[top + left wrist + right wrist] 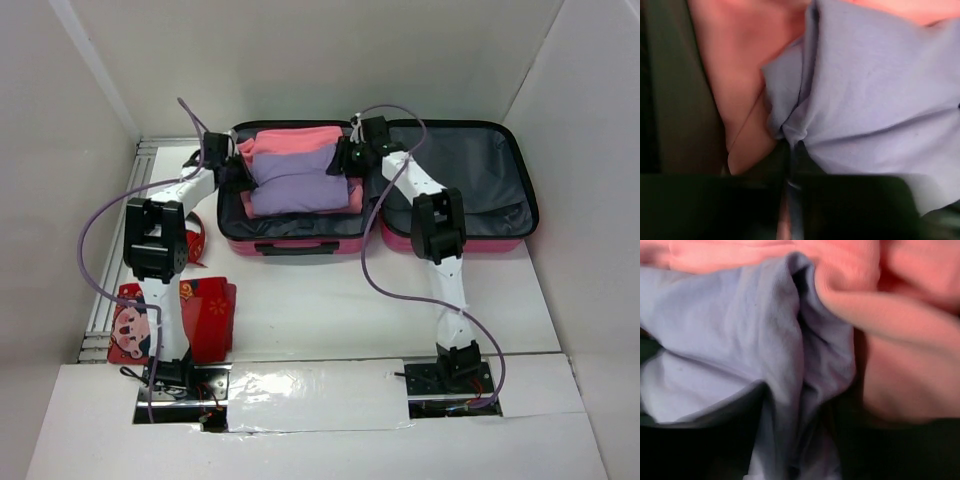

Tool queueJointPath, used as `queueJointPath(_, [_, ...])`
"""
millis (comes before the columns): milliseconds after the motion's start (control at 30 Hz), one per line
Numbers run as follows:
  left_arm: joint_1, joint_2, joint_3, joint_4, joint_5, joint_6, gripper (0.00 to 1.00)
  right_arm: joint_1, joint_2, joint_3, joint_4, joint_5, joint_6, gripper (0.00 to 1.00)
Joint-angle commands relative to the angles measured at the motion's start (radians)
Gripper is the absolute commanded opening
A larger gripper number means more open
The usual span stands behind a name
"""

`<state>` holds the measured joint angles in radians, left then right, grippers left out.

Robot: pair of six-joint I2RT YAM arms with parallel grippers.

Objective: Pack the luggage

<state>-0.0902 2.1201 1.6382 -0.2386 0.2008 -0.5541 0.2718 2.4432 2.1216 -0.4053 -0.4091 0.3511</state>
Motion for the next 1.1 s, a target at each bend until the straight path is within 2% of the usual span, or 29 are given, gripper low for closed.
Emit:
queueJointPath(0, [0.036, -0.031, 0.074, 0.010, -0.055, 0.055, 0.37, -0.009, -0.048, 0.075, -0.055, 0.053, -0.078, 0.68])
queueJointPath(67, [0.037, -0.052, 0.113, 0.001, -0.023, 0.071, 0.61, -0.019, -0.067, 0.180, -0.108, 0.062, -0.089, 0.80])
queueJointPath(133, [0.037, -0.107, 0.156, -0.011, 0.003, 0.095, 0.81, -0.028, -0.093, 0.248, -0.168, 0.062, -0.101, 0.91])
queueJointPath(200, [0.037, -0.155, 0.187, -0.039, 0.014, 0.105, 0.87, -0.028, -0.176, 0.278, -0.168, 0.075, -0.101, 0.97])
queueJointPath(233, [0.037, -0.211, 0.215, -0.048, 0.014, 0.115, 0.93, -0.028, -0.211, 0.278, -0.168, 0.075, -0.101, 0.98])
queueJointPath(300, [0.037, -0.280, 0.226, -0.059, 0.023, 0.124, 0.97, -0.028, -0.332, 0.238, -0.139, 0.075, -0.101, 1.00])
queueJointPath(400, [0.069, -0.445, 0.201, -0.082, 0.012, 0.134, 1.00, -0.028, -0.491, 0.148, -0.095, 0.064, -0.092, 1.00])
queueJointPath(467, [0.104, -0.533, 0.135, -0.119, 0.000, 0.086, 1.00, 0.018, -0.562, 0.080, -0.082, 0.055, -0.092, 1.00])
queueJointPath(533, [0.176, -0.672, 0.066, -0.168, -0.014, 0.048, 1.00, 0.090, -0.663, -0.067, -0.041, 0.046, -0.071, 1.00])
queueJointPath(567, [0.202, -0.718, -0.018, -0.189, -0.030, 0.039, 1.00, 0.122, -0.696, -0.128, -0.024, 0.035, -0.055, 1.00])
queueJointPath(633, [0.274, -0.856, -0.113, -0.231, -0.113, 0.039, 1.00, 0.200, -0.786, -0.346, 0.047, 0.035, 0.029, 1.00])
queueJointPath(667, [0.297, -0.900, -0.221, -0.266, -0.148, 0.039, 1.00, 0.289, -0.812, -0.426, 0.081, 0.061, 0.075, 1.00])
queueJointPath(700, [0.346, -0.981, -0.323, -0.292, -0.185, 0.048, 1.00, 0.382, -0.867, -0.610, 0.185, 0.078, 0.160, 1.00])
queueJointPath(733, [0.372, -1.018, -0.324, -0.292, -0.186, 0.057, 1.00, 0.383, -0.889, -0.699, 0.233, 0.105, 0.204, 1.00])
queueJointPath(833, [0.466, -1.133, -0.499, -0.344, -0.140, 0.092, 1.00, 0.597, -0.921, -0.986, 0.347, 0.290, 0.352, 1.00])
queueJointPath(933, [0.489, -1.213, -0.583, -0.355, -0.083, 0.092, 1.00, 0.678, -0.871, -1.045, 0.376, 0.332, 0.402, 1.00])
queueJointPath(1000, [0.500, -1.288, -0.649, -0.367, -0.074, 0.083, 1.00, 0.742, -0.799, -1.055, 0.430, 0.342, 0.414, 0.96])
queueJointPath(1067, [0.500, -1.328, -0.698, -0.367, -0.049, 0.062, 1.00, 0.796, -0.751, -1.043, 0.488, 0.371, 0.425, 0.95])
